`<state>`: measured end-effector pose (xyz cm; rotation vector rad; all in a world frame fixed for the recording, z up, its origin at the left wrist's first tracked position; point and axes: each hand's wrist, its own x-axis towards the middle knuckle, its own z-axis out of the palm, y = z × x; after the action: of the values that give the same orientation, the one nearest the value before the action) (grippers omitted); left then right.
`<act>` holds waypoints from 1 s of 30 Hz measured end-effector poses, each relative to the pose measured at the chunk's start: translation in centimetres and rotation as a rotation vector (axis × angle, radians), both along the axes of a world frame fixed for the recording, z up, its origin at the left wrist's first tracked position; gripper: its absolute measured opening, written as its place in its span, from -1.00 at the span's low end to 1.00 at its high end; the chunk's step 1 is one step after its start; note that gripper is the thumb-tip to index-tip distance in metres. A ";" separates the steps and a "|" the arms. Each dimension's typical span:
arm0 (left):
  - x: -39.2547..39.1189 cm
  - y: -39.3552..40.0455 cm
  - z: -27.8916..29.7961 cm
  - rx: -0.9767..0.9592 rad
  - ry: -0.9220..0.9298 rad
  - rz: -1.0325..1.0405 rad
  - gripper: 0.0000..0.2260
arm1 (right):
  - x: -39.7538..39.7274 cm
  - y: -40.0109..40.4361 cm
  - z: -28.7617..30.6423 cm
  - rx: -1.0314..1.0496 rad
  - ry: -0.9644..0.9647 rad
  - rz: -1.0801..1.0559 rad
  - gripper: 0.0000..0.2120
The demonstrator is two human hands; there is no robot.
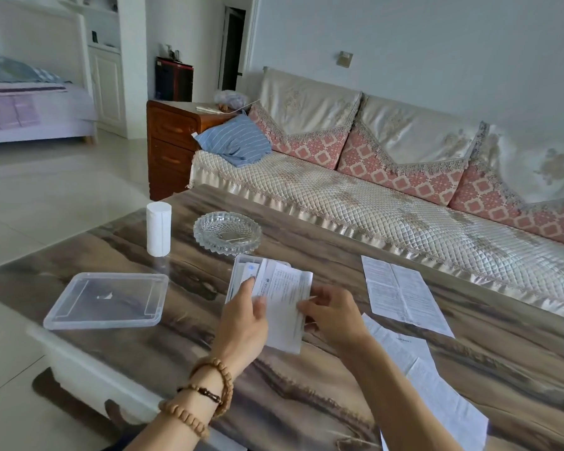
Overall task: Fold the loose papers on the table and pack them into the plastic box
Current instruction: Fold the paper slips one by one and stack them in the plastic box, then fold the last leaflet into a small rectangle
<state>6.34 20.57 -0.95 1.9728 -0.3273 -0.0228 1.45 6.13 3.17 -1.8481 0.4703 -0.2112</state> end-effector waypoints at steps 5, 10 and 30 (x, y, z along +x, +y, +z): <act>3.9 0.9 -0.2 0.381 -0.198 0.095 -0.83 | 6.9 -0.5 -1.2 -0.188 0.074 -0.087 -0.83; 5.0 2.2 -1.8 0.517 -0.283 0.039 -0.72 | 11.5 0.0 -3.3 -0.524 0.210 -0.035 -0.78; -6.9 -10.6 -4.0 0.445 -0.252 -0.499 -0.70 | -7.6 -19.5 -7.3 -0.609 0.742 -0.150 -0.29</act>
<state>-0.59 9.97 -4.98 2.2834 -1.0483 -0.1814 -6.18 -13.42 -4.13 -2.4702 1.1543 0.2838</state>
